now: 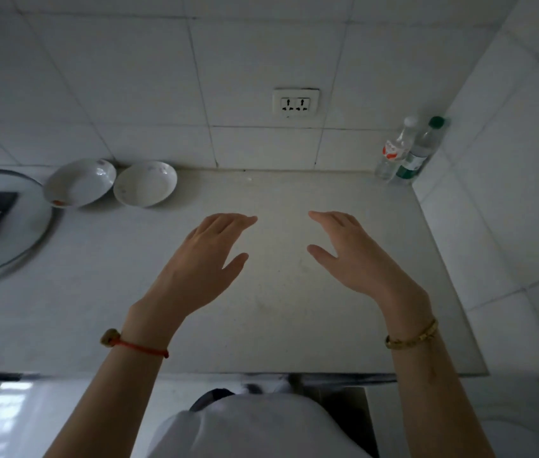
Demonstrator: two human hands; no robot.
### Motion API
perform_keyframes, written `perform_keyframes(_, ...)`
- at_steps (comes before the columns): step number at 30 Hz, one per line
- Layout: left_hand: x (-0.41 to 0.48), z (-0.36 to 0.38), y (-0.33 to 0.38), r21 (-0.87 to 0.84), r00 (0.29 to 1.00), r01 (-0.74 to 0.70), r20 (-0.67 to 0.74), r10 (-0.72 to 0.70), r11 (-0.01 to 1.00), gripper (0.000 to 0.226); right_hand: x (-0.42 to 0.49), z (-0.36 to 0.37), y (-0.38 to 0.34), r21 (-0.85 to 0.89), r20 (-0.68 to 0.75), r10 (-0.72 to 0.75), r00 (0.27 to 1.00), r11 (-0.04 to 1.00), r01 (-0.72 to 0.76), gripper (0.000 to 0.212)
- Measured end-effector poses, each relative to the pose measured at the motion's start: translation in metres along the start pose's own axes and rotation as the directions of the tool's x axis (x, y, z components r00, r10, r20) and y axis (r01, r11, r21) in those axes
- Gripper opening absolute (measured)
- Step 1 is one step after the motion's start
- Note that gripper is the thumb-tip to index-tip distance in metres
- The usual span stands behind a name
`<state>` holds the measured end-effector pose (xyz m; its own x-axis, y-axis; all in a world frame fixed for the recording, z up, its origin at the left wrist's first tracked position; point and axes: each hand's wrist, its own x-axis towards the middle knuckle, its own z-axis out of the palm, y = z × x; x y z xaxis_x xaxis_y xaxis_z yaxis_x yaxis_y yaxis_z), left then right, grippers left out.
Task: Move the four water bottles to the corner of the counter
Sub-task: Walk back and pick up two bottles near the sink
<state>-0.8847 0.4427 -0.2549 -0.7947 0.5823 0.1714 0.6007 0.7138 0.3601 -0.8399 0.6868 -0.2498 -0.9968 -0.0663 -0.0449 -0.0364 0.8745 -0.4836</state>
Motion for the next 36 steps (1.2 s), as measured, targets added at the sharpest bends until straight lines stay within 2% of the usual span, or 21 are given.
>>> perform_keyframes(9,-0.075,-0.011,-0.021,0.007,0.972,0.224,-0.069,-0.223,0.974,0.054,0.01,0.032,-0.049,-0.024,0.085,-0.184,0.979,0.982,0.186,0.057)
perform_keyframes(19,-0.188,-0.036,-0.048,-0.006,0.882,0.455,-0.138,-0.451,0.891,0.053,0.006,0.095,-0.138,-0.023,0.214,-0.392,0.895,0.913,0.406,0.054)
perform_keyframes(27,-0.317,-0.069,-0.078,-0.007,0.757,0.636,-0.187,-0.626,0.772,0.051,-0.024,0.162,-0.243,0.067,0.302,-0.529,0.793,0.842,0.536,0.054)
perform_keyframes(36,-0.461,-0.092,-0.094,-0.04,0.611,0.771,-0.233,-0.756,0.635,0.051,-0.073,0.238,-0.352,0.137,0.378,-0.654,0.655,0.74,0.659,0.055)
